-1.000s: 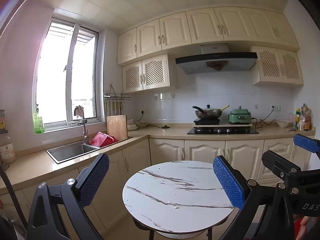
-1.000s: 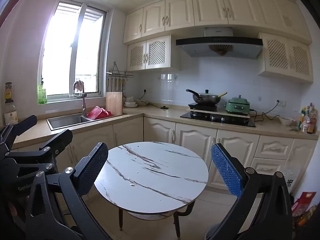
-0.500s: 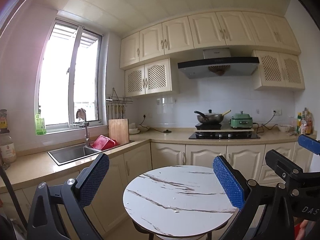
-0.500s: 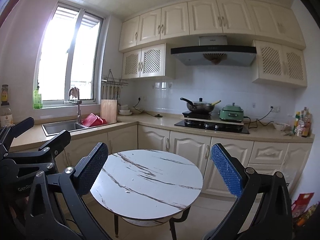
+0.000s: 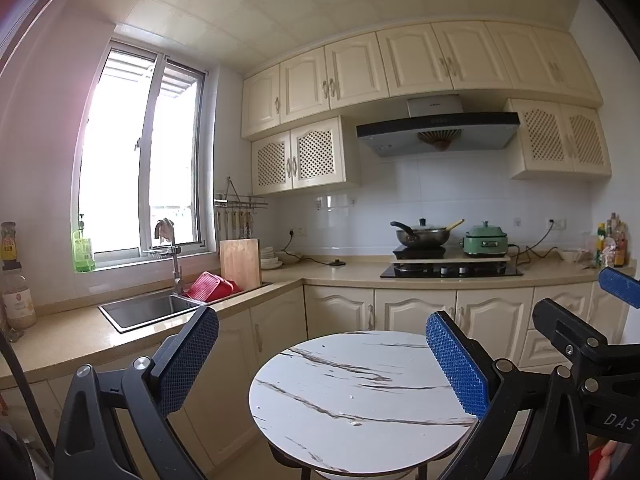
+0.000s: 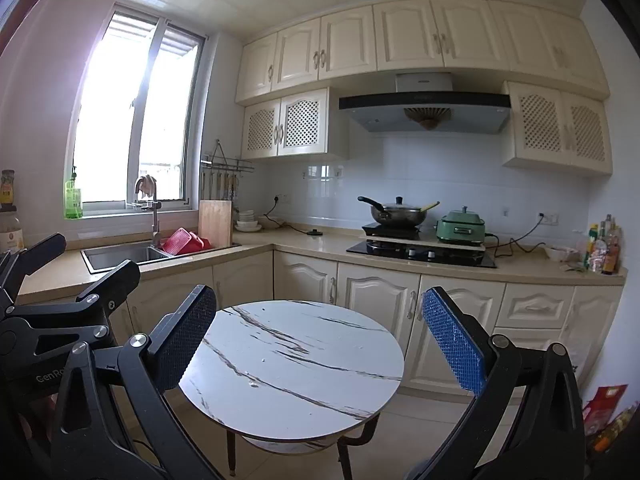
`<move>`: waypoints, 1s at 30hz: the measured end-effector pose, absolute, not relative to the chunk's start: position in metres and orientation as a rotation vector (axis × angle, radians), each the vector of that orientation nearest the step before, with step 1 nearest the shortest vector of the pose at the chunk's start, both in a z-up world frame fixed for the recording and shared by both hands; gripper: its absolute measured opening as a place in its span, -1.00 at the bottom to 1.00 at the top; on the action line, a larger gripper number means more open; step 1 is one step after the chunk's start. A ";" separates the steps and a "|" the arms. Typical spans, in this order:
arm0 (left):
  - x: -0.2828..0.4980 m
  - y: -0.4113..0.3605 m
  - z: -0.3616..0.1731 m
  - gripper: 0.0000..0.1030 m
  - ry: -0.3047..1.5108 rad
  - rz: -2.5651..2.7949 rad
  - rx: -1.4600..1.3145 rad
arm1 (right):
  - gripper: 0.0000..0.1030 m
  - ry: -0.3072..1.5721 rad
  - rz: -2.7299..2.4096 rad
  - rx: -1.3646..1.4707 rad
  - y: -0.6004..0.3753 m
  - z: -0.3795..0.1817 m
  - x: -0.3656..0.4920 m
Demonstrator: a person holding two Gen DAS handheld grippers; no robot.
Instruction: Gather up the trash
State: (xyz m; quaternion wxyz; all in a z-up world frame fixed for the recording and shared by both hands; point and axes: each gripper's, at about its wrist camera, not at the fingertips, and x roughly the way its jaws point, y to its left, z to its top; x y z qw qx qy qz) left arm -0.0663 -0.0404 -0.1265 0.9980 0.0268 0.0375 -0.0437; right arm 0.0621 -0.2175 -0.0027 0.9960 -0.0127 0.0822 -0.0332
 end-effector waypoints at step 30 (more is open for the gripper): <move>-0.070 -0.035 -0.121 0.99 0.075 -0.090 0.047 | 1.00 0.175 -0.072 -0.016 -0.214 -0.002 0.063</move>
